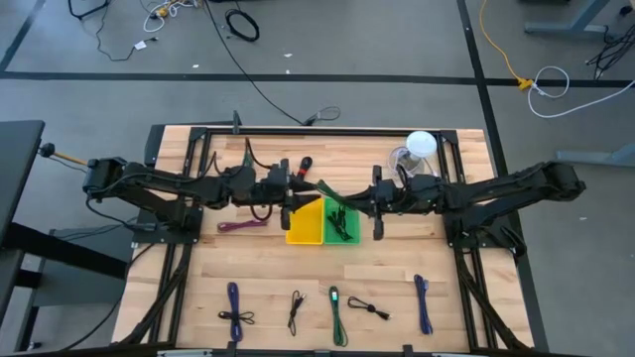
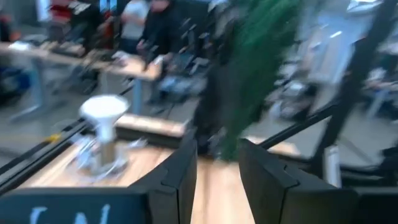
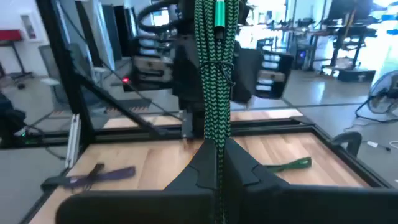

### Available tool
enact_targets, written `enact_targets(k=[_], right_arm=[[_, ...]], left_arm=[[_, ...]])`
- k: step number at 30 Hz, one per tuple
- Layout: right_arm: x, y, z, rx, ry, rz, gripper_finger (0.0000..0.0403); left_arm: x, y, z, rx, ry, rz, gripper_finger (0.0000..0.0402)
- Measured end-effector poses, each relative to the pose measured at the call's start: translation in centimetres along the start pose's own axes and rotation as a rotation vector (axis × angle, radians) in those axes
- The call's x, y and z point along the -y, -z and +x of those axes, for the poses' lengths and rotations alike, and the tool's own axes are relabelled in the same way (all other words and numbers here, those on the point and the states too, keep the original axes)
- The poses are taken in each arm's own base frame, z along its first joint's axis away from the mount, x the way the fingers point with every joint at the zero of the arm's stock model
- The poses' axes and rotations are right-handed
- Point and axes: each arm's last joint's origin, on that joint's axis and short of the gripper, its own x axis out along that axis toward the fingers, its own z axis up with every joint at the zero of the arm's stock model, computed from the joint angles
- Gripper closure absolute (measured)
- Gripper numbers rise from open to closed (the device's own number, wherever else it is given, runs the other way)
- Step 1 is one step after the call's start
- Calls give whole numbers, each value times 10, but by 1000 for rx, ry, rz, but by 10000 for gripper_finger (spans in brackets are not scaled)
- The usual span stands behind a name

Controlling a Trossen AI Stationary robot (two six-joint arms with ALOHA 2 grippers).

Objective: Pick & Place USB Port
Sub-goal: Put the green charger cable into the yellow basket

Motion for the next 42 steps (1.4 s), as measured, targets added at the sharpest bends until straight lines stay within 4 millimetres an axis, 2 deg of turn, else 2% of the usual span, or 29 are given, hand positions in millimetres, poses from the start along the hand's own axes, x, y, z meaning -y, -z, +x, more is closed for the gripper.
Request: enact_targets(k=[8,11,19,22,24,26,27,34,38,42], right_arm=[[-1,7,18,86,5,-22,401],[-3,2,25,111,-1,-20,401],[-8,-1,52,47,-8,-53,402],[-9,-3,56,39,-9,-70,402],[-9,-3,56,38,-6,-72,401],[-9,-4,56,35,-1,-76,390],[-9,-3,56,34,-2,-75,381],[-10,5,55,-64,-78,-47,317],[-10,8,47,-156,-73,-34,293],[-8,0,31,-214,-43,-44,280]], left_arm=[[6,-4,0,51,51,20,278],[6,-1,3,54,51,21,277],[6,7,13,95,86,22,277],[4,8,14,92,65,17,286],[4,8,14,88,68,8,317],[4,8,14,88,68,17,367],[4,7,14,88,67,19,377],[-1,11,10,9,-12,21,378],[-6,12,4,-69,-113,-22,382],[-12,21,-1,-176,-217,-91,390]])
